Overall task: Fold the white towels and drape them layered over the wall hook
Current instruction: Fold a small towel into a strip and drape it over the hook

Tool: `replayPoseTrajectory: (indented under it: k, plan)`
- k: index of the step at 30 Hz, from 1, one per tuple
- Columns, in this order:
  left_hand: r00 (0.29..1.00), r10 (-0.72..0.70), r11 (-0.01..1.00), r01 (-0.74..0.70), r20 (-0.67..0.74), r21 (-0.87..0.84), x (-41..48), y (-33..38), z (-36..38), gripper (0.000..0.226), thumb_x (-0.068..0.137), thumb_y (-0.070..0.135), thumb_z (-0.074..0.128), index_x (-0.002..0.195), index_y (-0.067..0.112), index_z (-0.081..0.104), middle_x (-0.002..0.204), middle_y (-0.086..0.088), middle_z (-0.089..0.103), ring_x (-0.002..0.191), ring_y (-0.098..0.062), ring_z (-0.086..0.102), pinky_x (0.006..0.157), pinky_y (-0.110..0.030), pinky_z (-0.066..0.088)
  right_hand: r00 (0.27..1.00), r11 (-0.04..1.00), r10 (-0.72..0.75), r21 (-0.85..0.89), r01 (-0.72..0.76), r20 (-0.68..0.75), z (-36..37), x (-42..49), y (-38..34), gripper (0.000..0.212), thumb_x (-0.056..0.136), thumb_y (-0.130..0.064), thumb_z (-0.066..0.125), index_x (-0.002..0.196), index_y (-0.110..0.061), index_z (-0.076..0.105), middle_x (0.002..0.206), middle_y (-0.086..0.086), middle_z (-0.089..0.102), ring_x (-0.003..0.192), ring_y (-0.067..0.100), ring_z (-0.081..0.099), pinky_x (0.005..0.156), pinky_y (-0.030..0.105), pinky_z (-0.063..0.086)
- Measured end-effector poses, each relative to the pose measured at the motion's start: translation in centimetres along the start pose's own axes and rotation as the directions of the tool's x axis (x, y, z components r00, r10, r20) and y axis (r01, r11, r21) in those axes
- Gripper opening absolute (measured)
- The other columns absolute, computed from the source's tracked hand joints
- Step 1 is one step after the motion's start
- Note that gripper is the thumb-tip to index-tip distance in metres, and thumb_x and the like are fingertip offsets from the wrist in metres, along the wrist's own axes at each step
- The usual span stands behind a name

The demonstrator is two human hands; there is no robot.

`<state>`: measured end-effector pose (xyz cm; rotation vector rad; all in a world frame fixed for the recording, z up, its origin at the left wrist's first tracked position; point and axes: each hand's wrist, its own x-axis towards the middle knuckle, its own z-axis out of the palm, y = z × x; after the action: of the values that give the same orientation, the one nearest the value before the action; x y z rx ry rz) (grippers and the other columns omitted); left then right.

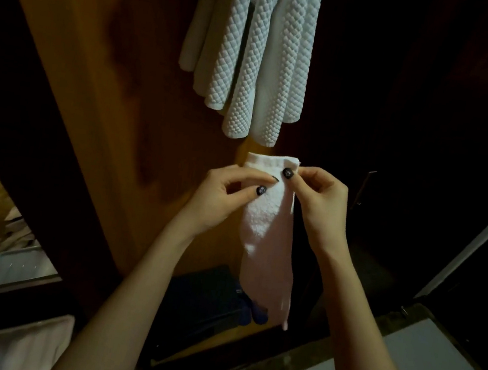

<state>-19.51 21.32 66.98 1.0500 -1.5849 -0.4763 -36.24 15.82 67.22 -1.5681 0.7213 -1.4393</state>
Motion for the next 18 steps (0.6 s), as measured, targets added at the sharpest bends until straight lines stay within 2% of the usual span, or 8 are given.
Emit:
replayPoseTrajectory:
  k: [3,6,10,12,14,16,17,18]
  plan:
    - [0.99,-0.005,1.0,0.004,-0.141,-0.01,1.0,-0.1,0.8,0.035,0.089,0.001,0.065,0.103,0.032,0.07,0.106,-0.007,0.069,0.101,-0.019,0.064,0.088,-0.025,0.052,0.999,1.0,-0.018,-0.012,0.018,-0.028,0.3,0.2,0.1,0.014,0.094,-0.013,0.062,0.103,-0.019,0.072,0.093,-0.011,0.074,0.094,0.003,0.069,0.077,0.015,0.052]
    - [0.963,-0.044,0.999,0.041,-0.266,-0.016,2.2,-0.7,1.1,0.038,0.09,0.002,0.064,0.104,0.038,0.068,0.107,0.006,0.068,0.097,-0.008,0.063,0.084,-0.016,0.05,0.997,0.992,-0.05,-0.117,0.043,-0.056,-0.2,-0.5,1.6,0.015,0.096,-0.013,0.059,0.106,-0.02,0.068,0.097,-0.017,0.07,0.097,-0.002,0.065,0.081,0.013,0.05]
    - [0.896,-0.115,0.993,0.102,-0.428,-0.052,4.3,-1.8,0.6,0.032,0.092,0.002,0.06,0.113,0.024,0.069,0.082,0.021,0.064,0.073,-0.002,0.048,0.065,-0.009,0.043,0.998,0.959,0.054,-0.279,-0.044,0.028,-0.8,-2.5,4.6,0.007,0.095,-0.018,0.062,0.099,-0.022,0.066,0.092,-0.015,0.067,0.089,-0.005,0.062,0.077,0.014,0.046]
    - [0.879,-0.132,0.991,0.116,-0.459,-0.062,5.0,-2.2,0.5,0.031,0.093,0.004,0.058,0.114,0.024,0.068,0.075,0.022,0.063,0.06,0.002,0.04,0.055,-0.01,0.038,0.991,0.93,0.116,-0.358,-0.085,0.066,-1.1,-2.9,5.7,0.003,0.093,-0.025,0.066,0.095,-0.025,0.064,0.087,-0.013,0.065,0.081,-0.006,0.06,0.07,0.012,0.044]
    - [0.867,-0.138,0.99,0.123,-0.48,-0.063,5.3,-2.5,0.6,0.031,0.095,0.004,0.056,0.117,0.023,0.067,0.078,0.029,0.066,0.055,0.003,0.04,0.053,-0.009,0.038,0.973,0.881,0.199,-0.456,-0.124,0.119,-1.4,-3.0,6.5,0.011,0.089,-0.031,0.07,0.093,-0.023,0.064,0.085,-0.009,0.061,0.075,-0.003,0.055,0.06,0.01,0.04]
    - [0.851,-0.141,0.99,0.127,-0.505,-0.063,5.7,-2.4,0.7,0.031,0.095,0.005,0.055,0.121,0.016,0.066,0.086,0.033,0.066,0.065,0.009,0.051,0.064,-0.007,0.044,0.952,0.793,0.269,-0.594,-0.134,0.145,-1.6,-2.9,7.2,0.019,0.087,-0.032,0.072,0.094,-0.015,0.065,0.089,-0.001,0.059,0.078,0.007,0.052,0.058,0.014,0.035]
    - [0.847,-0.146,0.989,0.127,-0.51,-0.073,5.9,-2.4,0.8,0.031,0.096,0.005,0.054,0.123,0.014,0.065,0.094,0.028,0.067,0.076,0.01,0.057,0.072,-0.009,0.048,0.951,0.757,0.277,-0.64,-0.128,0.137,-1.7,-2.9,7.4,0.02,0.088,-0.031,0.071,0.091,-0.012,0.063,0.09,0.001,0.058,0.079,0.012,0.051,0.059,0.016,0.034]
    - [0.847,-0.154,0.988,0.13,-0.508,-0.083,6.1,-2.4,0.9,0.032,0.096,0.005,0.054,0.125,0.013,0.064,0.105,0.018,0.068,0.091,0.003,0.062,0.08,-0.014,0.051,0.955,0.743,0.27,-0.657,-0.127,0.12,-1.8,-2.8,7.4,0.021,0.089,-0.029,0.07,0.087,-0.01,0.061,0.089,0.003,0.057,0.079,0.014,0.05,0.059,0.016,0.034]
